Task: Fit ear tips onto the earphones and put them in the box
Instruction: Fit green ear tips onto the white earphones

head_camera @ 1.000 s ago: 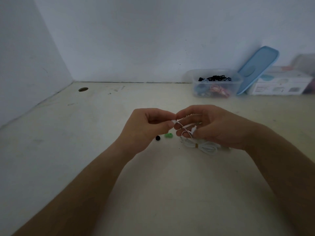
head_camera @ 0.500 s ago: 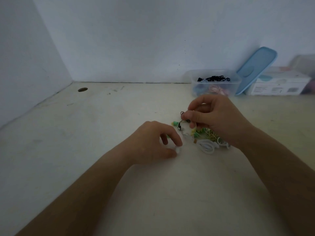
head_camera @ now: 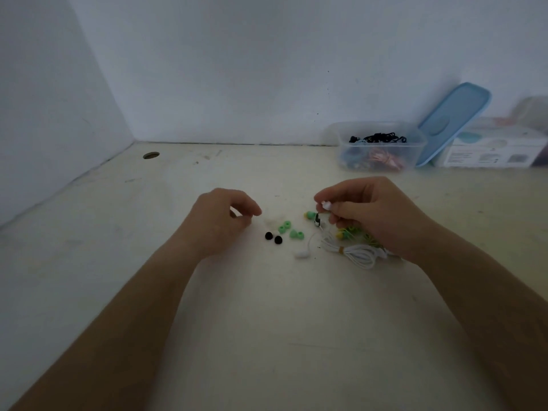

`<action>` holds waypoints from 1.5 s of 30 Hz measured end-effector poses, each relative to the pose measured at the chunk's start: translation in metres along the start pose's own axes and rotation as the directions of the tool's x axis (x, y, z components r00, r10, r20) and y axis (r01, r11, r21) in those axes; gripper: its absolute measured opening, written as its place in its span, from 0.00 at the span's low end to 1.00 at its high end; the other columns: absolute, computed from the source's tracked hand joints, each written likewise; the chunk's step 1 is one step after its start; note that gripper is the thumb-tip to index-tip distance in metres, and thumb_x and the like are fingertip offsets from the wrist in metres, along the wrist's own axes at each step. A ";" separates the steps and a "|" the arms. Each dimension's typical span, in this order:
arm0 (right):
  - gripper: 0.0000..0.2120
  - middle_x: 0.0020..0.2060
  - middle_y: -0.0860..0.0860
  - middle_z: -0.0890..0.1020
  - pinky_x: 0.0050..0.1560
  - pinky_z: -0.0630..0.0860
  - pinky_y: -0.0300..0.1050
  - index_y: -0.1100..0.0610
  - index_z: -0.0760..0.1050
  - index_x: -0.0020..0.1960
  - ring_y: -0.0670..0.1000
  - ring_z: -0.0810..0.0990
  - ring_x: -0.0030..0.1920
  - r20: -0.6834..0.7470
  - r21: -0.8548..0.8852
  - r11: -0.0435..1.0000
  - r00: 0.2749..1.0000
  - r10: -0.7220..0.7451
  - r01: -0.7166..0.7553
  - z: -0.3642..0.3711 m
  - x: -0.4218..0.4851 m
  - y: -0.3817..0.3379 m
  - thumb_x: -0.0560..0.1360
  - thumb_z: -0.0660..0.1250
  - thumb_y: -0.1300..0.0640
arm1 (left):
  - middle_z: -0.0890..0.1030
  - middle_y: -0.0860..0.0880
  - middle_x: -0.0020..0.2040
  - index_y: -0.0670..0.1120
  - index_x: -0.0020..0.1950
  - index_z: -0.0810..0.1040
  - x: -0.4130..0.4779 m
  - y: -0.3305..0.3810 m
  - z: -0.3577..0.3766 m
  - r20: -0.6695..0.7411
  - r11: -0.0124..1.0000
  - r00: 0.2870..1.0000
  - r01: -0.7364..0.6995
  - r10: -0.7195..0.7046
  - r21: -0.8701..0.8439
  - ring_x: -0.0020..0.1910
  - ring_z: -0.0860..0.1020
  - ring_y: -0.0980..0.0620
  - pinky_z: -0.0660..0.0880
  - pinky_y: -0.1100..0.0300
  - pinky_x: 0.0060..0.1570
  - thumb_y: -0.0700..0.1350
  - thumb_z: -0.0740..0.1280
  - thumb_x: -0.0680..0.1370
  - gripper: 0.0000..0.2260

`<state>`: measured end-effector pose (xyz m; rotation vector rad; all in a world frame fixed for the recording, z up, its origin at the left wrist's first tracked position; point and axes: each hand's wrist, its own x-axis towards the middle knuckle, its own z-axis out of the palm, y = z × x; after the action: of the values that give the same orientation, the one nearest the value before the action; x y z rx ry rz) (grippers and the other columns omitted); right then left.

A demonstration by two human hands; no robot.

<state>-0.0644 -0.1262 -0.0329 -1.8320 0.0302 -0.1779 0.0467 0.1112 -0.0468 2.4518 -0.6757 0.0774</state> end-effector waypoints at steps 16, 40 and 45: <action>0.08 0.41 0.55 0.87 0.42 0.79 0.39 0.58 0.83 0.50 0.47 0.83 0.38 0.042 0.031 0.999 0.999 0.005 -0.006 0.005 0.003 0.007 0.76 0.69 0.68 | 0.77 0.58 0.45 0.59 0.53 0.82 0.012 -0.003 0.024 0.030 0.993 0.994 -0.107 0.105 0.040 0.39 0.75 0.60 0.68 0.68 0.43 0.47 0.71 0.77 0.08; 0.08 0.41 0.57 0.87 0.43 0.83 0.42 0.63 0.82 0.51 0.54 0.86 0.41 0.072 0.058 0.998 0.997 -0.020 0.016 0.005 0.000 0.005 0.72 0.74 0.67 | 0.84 0.56 0.40 0.51 0.43 0.83 0.001 0.012 0.009 -0.074 0.965 0.997 -0.016 -0.004 -0.263 0.40 0.82 0.60 0.73 0.74 0.42 0.44 0.76 0.72 0.04; 0.07 0.39 0.58 0.86 0.40 0.80 0.39 0.64 0.82 0.49 0.53 0.86 0.40 0.065 0.126 0.992 0.997 -0.032 0.024 0.005 0.001 0.003 0.71 0.73 0.68 | 0.86 0.45 0.44 0.39 0.46 0.82 -0.013 0.041 0.015 0.029 0.739 0.998 -0.018 0.051 -0.674 0.44 0.85 0.50 0.81 0.61 0.48 0.34 0.76 0.70 0.07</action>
<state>-0.0628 -0.1221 -0.0373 -1.7128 -0.0524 -0.1351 0.0142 0.0801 -0.0400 1.7344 -0.6283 -0.1856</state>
